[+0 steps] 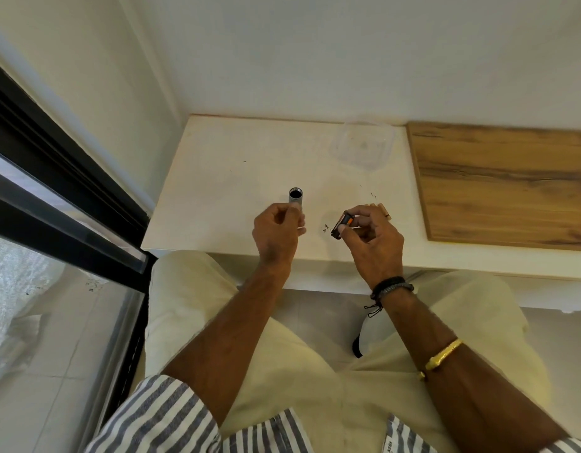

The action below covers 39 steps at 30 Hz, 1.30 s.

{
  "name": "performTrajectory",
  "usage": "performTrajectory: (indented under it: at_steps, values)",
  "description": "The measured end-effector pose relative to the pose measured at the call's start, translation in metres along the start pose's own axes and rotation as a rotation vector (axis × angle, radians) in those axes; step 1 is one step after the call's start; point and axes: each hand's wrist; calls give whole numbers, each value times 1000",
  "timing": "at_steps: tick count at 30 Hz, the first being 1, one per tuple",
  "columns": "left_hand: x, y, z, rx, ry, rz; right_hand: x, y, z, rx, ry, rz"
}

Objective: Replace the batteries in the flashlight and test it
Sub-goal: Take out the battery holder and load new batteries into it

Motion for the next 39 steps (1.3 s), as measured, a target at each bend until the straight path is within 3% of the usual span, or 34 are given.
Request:
performTrajectory:
  at_steps: [2, 5, 10, 18, 29, 39]
  values:
    - [1, -6, 2, -91, -122, -156, 1, -1, 2, 1, -38, -20]
    - [5, -15, 2, -93, -267, -283, 0, -3, 4, 17, -169, -105]
    - [19, -30, -1, 77, -425, -211, -2, -4, 6, 49, -295, -170]
    - [24, -30, -7, 140, -454, -205, -3, -3, 4, 109, -341, -208]
    - [15, 1, 2, 430, -791, -465, -3, -8, 4, 3, -474, -262]
    - [10, 8, 5, 467, -981, -525, -7, -5, 12, -22, -415, -151]
Point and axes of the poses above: each hand's wrist, its own y-axis away from the middle knuckle, its own z-axis out of the back of the hand, x = y × z, and after that the axes turned 12 degrees about y, right-handed
